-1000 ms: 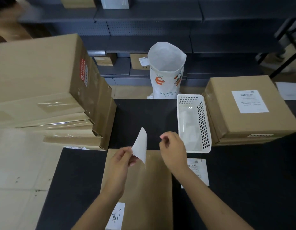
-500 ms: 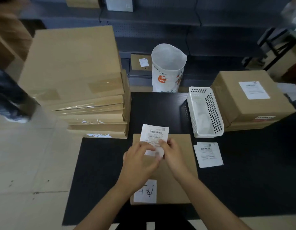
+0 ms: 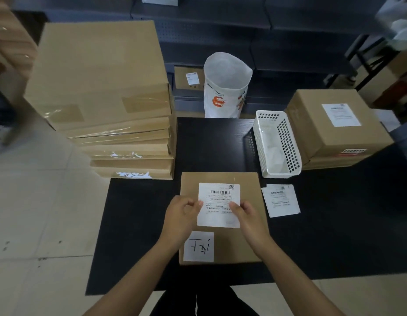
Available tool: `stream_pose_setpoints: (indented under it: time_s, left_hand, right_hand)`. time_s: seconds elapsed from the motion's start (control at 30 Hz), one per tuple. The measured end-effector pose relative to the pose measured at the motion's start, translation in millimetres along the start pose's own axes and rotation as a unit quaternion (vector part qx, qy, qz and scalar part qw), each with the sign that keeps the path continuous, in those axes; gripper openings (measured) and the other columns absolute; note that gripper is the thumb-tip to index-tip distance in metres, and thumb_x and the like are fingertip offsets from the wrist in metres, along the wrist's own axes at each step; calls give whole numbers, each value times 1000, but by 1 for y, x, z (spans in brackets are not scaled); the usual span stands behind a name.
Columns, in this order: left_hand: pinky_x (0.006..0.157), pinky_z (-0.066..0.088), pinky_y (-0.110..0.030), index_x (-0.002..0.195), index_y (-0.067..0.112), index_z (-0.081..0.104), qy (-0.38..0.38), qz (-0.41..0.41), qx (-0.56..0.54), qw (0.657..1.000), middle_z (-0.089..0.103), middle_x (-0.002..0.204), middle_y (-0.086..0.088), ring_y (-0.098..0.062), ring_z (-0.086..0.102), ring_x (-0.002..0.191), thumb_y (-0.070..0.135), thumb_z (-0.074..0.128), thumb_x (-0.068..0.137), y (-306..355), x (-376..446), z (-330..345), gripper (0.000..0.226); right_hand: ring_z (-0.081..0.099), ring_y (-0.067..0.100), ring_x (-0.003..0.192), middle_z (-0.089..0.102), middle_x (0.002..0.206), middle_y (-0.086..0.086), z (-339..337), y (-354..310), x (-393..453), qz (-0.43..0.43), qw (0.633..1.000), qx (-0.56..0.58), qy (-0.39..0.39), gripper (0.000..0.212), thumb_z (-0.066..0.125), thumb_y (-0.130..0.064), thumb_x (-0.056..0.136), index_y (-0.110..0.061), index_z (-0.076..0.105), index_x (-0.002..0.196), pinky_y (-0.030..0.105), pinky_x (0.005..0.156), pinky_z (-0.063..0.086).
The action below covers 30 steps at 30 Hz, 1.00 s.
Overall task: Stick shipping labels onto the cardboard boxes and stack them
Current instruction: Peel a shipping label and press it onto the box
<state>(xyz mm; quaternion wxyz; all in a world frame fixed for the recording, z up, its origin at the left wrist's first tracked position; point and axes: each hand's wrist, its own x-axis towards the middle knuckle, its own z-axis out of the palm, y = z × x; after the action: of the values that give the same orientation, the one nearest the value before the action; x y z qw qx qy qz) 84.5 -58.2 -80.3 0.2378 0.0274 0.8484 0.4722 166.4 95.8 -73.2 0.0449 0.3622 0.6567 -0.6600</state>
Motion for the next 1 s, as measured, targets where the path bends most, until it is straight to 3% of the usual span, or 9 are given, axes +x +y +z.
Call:
stream_pose_setpoints:
  time_s: [0.1,0.17,0.33,0.57,0.77,1.0]
  left_hand:
    - [84,46,-28,80,16,64,21,28,51,998,52,101,4,-9,53,92,32,60,92,-7,6,14,20]
    - [94,44,-39,83,14,66,40,32,97,994,49,102,6,-11,51,96,35,60,92,-12,10,22,23]
    - [100,23,-30,94,20,66,52,43,219,973,41,122,5,-15,40,115,42,54,94,-15,16,36,25]
    - [105,19,-34,86,21,66,86,84,282,952,47,118,4,-15,44,113,41,58,91,-26,22,48,22]
    - [105,19,-36,81,23,67,96,91,335,933,52,115,4,-15,47,112,43,58,90,-32,26,52,23]
    - [103,20,-37,77,22,67,102,120,341,927,53,112,2,-18,48,110,41,62,88,-39,30,52,22]
  right_hand:
    - [66,5,85,67,97,-7,-7,6,11,-7,995,-88,34,13,53,-33,97,-21,57,95,15,60,49]
    - [64,6,85,66,98,-6,-9,13,20,-8,988,-149,47,16,53,-37,97,-22,58,96,17,63,49]
    - [56,11,86,48,106,-3,-15,23,39,-36,950,-300,72,23,51,-40,97,-18,56,92,20,72,43]
    - [41,1,69,37,107,-4,-20,27,53,-76,916,-387,71,24,48,-39,98,-18,51,85,22,72,35]
    - [49,15,92,36,103,-4,-21,37,60,-108,899,-419,70,25,50,-41,96,-21,49,82,29,83,44]
    - [48,17,96,33,100,-5,-20,40,62,-124,884,-446,72,27,51,-43,95,-20,47,79,29,83,43]
